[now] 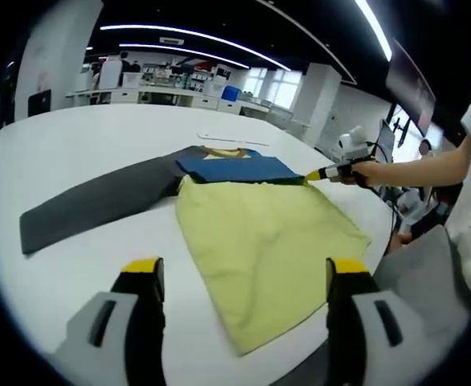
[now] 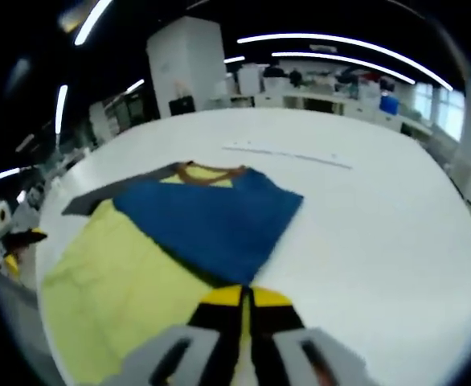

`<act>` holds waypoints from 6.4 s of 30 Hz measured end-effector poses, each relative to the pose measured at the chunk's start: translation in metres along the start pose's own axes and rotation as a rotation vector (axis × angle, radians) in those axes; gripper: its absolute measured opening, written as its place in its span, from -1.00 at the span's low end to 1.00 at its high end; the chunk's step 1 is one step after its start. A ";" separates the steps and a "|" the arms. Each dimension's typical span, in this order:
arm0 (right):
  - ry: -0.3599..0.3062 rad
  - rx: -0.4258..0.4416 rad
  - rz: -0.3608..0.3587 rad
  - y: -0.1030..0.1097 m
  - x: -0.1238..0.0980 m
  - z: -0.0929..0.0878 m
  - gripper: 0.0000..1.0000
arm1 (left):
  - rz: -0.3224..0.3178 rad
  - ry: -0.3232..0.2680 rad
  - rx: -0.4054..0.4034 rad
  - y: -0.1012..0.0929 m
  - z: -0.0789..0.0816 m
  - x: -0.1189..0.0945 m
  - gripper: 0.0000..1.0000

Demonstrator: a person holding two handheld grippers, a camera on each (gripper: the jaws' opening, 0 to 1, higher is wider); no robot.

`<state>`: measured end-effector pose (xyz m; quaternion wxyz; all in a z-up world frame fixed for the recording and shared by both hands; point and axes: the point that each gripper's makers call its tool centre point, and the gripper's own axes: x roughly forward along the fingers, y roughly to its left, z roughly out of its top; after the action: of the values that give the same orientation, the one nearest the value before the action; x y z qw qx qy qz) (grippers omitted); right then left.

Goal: Fold the garment on the visible template until the final outline fits inside the template.

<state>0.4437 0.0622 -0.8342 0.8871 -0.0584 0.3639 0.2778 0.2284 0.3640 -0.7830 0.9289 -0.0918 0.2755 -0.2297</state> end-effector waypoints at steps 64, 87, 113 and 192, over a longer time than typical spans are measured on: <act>-0.136 -0.041 0.117 0.026 -0.058 0.008 0.98 | 0.039 -0.065 -0.084 0.034 0.017 -0.007 0.59; -0.164 0.093 0.105 0.023 -0.096 -0.028 0.90 | 0.657 -0.144 -0.361 0.255 -0.010 -0.078 0.00; -0.131 0.093 0.119 0.041 -0.091 -0.046 0.87 | 0.800 -0.123 -0.394 0.283 -0.002 -0.077 -1.00; -0.120 0.238 0.084 0.023 -0.108 -0.084 0.84 | -0.275 0.036 -0.027 -0.119 0.135 0.306 -1.00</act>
<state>0.3173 0.0075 -0.8196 0.8955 0.0795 0.3428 0.2726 0.4859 0.1197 -0.7789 0.8823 -0.1370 0.2800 -0.3528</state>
